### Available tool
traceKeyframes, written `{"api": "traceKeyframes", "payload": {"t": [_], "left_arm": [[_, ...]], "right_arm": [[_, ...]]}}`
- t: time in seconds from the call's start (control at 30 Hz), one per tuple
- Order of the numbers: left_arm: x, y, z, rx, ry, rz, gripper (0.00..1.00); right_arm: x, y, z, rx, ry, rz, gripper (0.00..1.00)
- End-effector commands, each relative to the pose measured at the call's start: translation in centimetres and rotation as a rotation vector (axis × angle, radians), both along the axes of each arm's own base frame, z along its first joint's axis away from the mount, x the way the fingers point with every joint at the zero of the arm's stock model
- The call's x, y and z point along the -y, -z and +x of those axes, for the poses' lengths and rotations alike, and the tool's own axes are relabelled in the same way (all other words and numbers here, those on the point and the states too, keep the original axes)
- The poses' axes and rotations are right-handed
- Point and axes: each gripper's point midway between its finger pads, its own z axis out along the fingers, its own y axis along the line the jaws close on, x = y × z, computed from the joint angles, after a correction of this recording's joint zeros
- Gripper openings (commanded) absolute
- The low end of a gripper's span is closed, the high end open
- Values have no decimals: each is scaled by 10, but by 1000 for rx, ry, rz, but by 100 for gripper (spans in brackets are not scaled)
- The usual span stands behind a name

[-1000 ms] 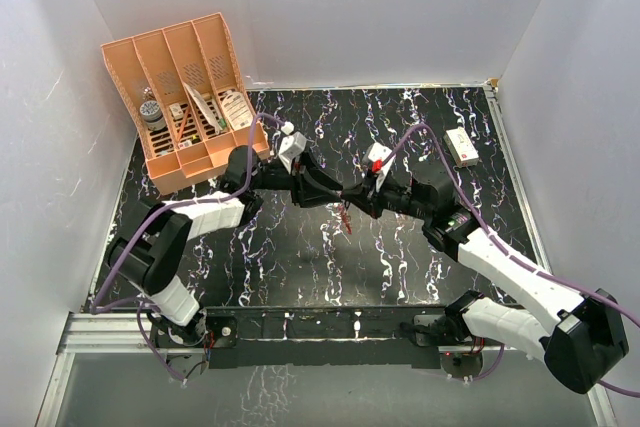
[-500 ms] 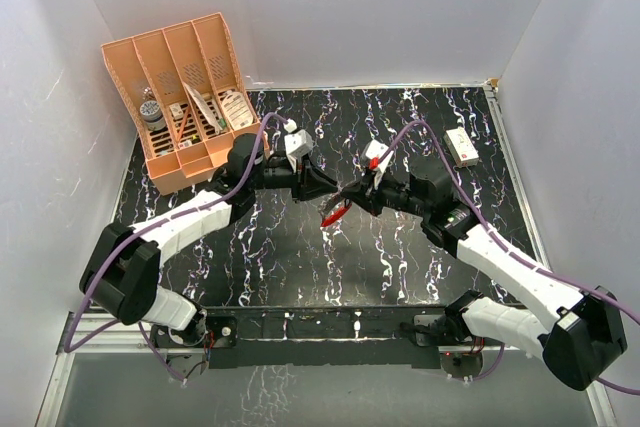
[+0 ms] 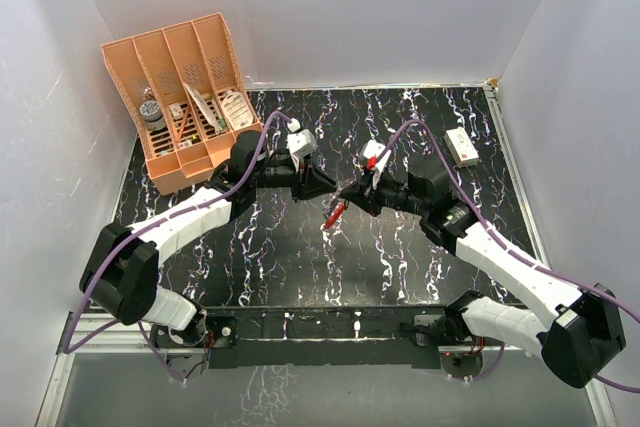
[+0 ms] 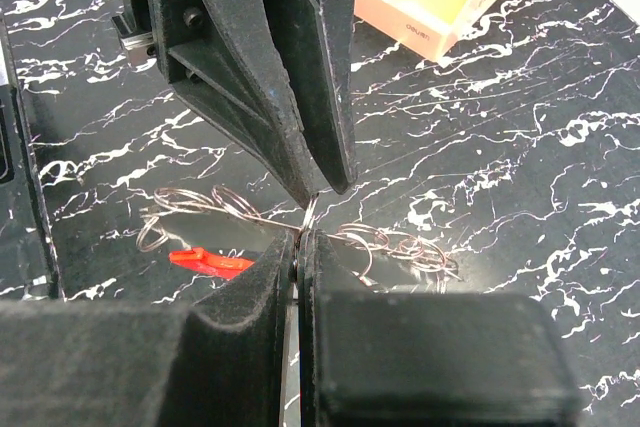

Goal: Put the keys on the keyring

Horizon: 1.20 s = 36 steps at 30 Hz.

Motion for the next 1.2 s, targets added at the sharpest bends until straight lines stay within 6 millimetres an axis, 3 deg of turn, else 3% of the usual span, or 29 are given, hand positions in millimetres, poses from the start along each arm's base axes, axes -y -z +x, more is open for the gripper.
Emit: {"api": "traceKeyframes", "payload": {"t": [0.0, 0.67, 0.97, 1.17], "left_arm": [[3, -26, 6, 76, 12, -25, 19], [12, -35, -24, 139, 155, -47, 19], [15, -33, -26, 140, 169, -32, 1], [15, -31, -27, 141, 169, -21, 0]], "right_arm": [[-13, -39, -2, 78, -64, 64, 0], [-17, -33, 3, 49, -66, 41, 0], [-17, -35, 5, 54, -61, 40, 0], [-16, -35, 9, 54, -46, 37, 0]]}}
